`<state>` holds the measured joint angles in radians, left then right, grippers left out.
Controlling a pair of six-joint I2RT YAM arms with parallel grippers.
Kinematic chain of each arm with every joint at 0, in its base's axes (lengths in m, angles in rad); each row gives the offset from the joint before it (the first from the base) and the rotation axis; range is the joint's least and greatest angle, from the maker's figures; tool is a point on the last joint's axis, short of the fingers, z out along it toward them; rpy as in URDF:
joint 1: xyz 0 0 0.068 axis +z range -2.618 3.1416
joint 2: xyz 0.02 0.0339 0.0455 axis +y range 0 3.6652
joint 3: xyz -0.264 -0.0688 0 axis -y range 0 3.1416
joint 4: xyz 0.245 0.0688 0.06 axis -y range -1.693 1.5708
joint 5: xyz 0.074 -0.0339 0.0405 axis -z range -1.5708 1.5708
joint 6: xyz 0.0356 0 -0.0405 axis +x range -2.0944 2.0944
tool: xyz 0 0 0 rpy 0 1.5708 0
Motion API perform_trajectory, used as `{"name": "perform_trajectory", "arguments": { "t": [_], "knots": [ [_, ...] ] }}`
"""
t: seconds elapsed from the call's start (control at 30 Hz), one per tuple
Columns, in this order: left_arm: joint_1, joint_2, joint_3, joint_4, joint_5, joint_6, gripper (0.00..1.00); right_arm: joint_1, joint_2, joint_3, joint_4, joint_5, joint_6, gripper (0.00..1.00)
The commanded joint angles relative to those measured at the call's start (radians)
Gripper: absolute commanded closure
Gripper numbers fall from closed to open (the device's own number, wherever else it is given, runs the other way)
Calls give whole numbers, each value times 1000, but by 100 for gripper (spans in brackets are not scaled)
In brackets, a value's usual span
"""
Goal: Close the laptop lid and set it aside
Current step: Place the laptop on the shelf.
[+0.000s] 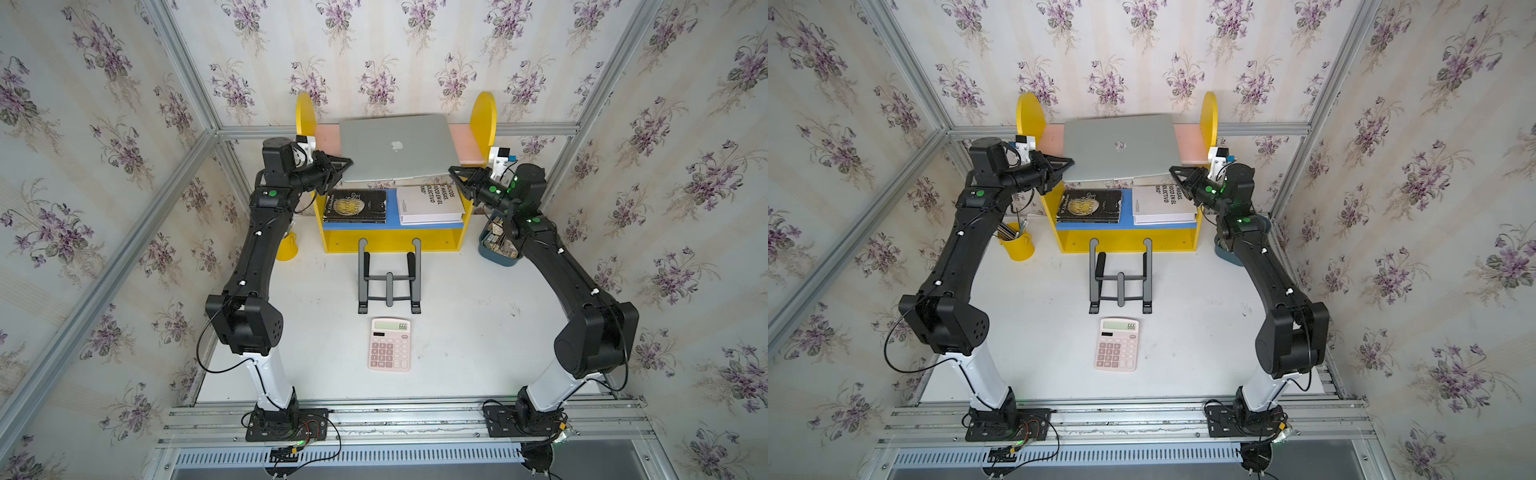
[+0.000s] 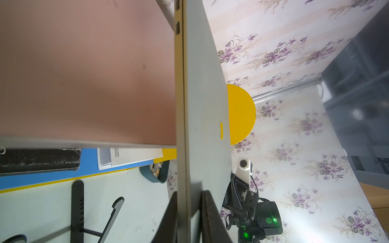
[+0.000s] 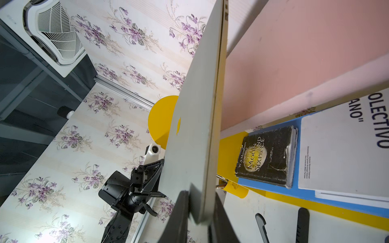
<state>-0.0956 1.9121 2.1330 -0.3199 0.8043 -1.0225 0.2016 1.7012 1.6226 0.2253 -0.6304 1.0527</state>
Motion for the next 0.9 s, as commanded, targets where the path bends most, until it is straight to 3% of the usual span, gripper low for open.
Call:
{"name": "perform_trajectory", "arguments": {
  "t": [0.0,0.13,0.27,0.43,0.7,0.87],
  "knots": [
    [-5,30,63,-18,-15,73,90,4,21,48,52,-8,-92,100],
    [-5,51,90,-26,-26,66,84,4,45,75,43,-3,-89,100],
    [-4,72,127,-49,-33,74,71,5,61,92,33,-1,-88,100],
    [-4,92,167,-82,-46,91,57,5,70,95,32,4,-88,92],
    [-4,114,220,-121,-56,100,45,5,74,98,29,19,-84,86],
    [-4,138,333,-252,-93,152,38,4,77,100,29,36,-76,79]
  ]
}}
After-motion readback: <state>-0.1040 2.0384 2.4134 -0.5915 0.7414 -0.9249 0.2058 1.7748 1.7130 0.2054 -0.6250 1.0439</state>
